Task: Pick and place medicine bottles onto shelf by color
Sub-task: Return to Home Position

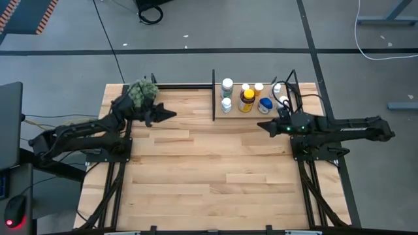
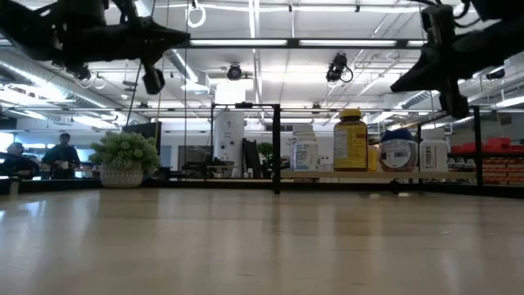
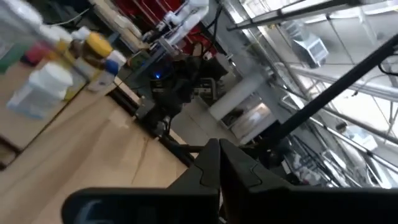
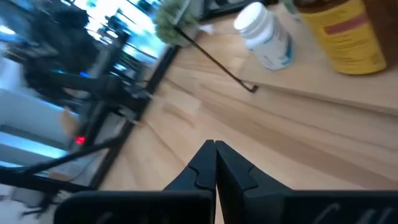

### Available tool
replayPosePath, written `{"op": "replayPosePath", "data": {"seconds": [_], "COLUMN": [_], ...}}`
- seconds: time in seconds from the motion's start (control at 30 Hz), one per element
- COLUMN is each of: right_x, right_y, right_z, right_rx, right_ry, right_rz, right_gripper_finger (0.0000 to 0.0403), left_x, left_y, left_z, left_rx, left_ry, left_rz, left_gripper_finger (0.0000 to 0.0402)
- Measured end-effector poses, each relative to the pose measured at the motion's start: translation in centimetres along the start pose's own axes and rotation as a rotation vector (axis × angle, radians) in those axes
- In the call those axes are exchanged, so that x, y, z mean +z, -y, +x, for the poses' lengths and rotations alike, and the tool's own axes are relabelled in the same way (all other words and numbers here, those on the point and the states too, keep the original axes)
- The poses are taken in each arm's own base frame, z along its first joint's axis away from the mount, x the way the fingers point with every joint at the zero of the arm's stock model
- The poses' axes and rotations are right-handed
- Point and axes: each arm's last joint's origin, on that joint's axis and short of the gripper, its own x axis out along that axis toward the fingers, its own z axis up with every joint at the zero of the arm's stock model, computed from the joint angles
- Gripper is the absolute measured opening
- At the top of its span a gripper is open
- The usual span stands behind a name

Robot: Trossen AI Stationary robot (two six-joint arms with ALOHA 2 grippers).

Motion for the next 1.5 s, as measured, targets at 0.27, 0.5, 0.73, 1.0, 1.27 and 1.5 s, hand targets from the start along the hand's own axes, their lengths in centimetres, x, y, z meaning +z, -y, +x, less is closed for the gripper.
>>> {"op": "replayPosePath", "data": {"seconds": [0.27,0.5,0.73,1.0,1.27,1.5], "right_x": [-4.0,-4.5,-4.8,-4.9,-4.2,-3.3], "right_y": [4.8,5.6,5.8,4.8,4.5,4.7], "right_z": [1.9,2.2,2.3,1.6,0.0,-1.6], "right_rx": [0.076,0.068,0.053,0.144,0.121,0.061], "right_ry": [0.107,0.113,0.081,0.063,0.040,0.071], "right_rz": [0.033,-0.042,-0.066,-0.139,-0.232,-0.259], "right_gripper_finger": [0.0006,0.0005,0.0005,0.0005,0.0005,0.0005], "left_x": [-6.4,-7.8,-10.1,-11.7,-10.7,-9.6], "left_y": [-2.4,-2.4,-1.3,-0.7,-0.6,-0.2], "left_z": [-2.1,-2.7,-2.2,-2.8,-5.4,-7.2], "left_rx": [0.096,0.066,0.093,0.147,0.113,0.121], "left_ry": [0.041,0.068,0.006,-0.107,-0.138,-0.008], "left_rz": [-0.029,-0.014,-0.072,-0.026,0.042,0.115], "left_gripper_finger": [0.0001,0.0001,0.0001,0.0000,0.0000,0.0000]}}
